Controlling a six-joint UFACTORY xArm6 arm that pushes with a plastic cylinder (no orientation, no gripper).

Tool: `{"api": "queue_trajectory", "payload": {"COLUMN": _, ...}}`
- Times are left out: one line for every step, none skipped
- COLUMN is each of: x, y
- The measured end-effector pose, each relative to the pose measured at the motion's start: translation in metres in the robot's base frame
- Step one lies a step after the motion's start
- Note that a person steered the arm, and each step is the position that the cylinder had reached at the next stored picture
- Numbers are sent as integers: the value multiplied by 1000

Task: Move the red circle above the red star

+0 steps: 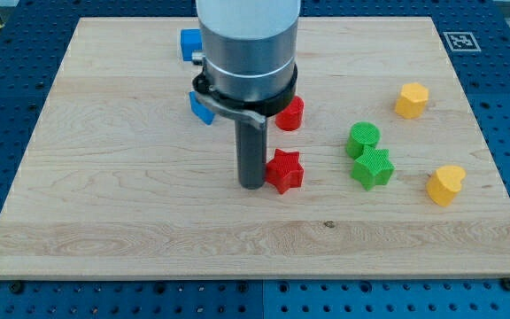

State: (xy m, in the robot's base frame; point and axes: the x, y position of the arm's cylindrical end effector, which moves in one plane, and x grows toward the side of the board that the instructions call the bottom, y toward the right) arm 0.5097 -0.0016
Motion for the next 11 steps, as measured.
{"api": "queue_trajectory", "payload": {"x": -3, "y": 10}}
{"api": "queue_trajectory", "payload": {"x": -3, "y": 34}}
{"api": "queue_trajectory", "payload": {"x": -3, "y": 45}}
{"api": "queue_trajectory", "payload": {"x": -3, "y": 58}}
{"api": "queue_trajectory", "payload": {"x": -3, "y": 65}}
{"api": "queue_trajectory", "payload": {"x": -7, "y": 65}}
{"api": "queue_trajectory", "payload": {"x": -23, "y": 57}}
{"api": "queue_trajectory", "payload": {"x": -39, "y": 52}}
{"api": "queue_trajectory", "payload": {"x": -40, "y": 39}}
{"api": "queue_trajectory", "payload": {"x": -46, "y": 1}}
{"api": "queue_trajectory", "payload": {"x": -100, "y": -17}}
